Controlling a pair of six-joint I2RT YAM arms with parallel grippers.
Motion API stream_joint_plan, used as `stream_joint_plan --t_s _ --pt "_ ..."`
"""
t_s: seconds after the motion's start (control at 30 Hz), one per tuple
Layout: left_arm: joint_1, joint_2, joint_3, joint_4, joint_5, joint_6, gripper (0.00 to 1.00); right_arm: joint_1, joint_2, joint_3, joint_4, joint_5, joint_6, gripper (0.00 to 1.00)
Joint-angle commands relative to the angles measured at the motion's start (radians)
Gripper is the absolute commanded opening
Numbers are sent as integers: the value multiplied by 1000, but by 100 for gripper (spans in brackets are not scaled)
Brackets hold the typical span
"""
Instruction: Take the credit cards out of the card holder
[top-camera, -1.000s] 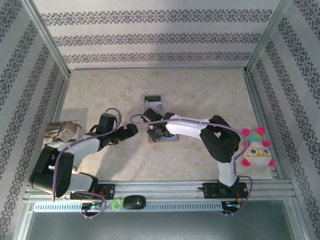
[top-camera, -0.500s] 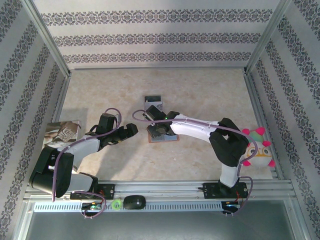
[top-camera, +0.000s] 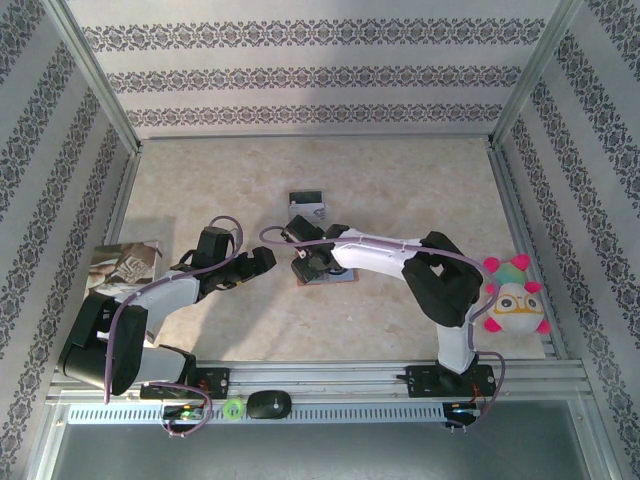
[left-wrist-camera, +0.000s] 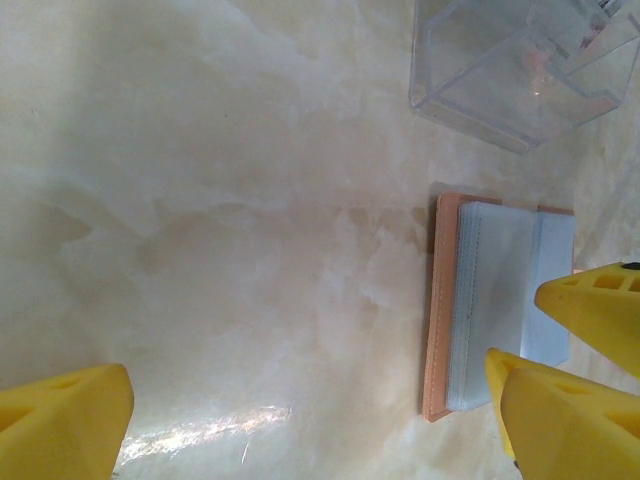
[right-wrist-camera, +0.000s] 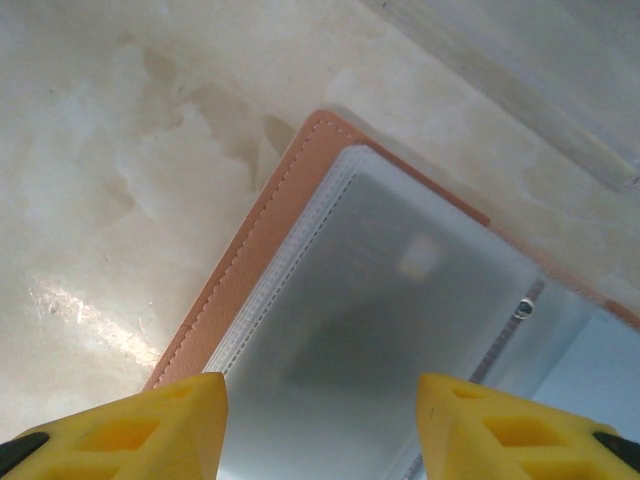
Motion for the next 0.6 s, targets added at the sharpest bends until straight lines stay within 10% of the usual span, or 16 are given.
stream_joint_plan --t_s 0.0,0.57 --pt "-9 -18 21 -13 -10 32 95 13 29 14 -32 -23 -2 53" --pt "-73 13 35 31 7 32 83 -7 -22 -70 117 -114 23 8"
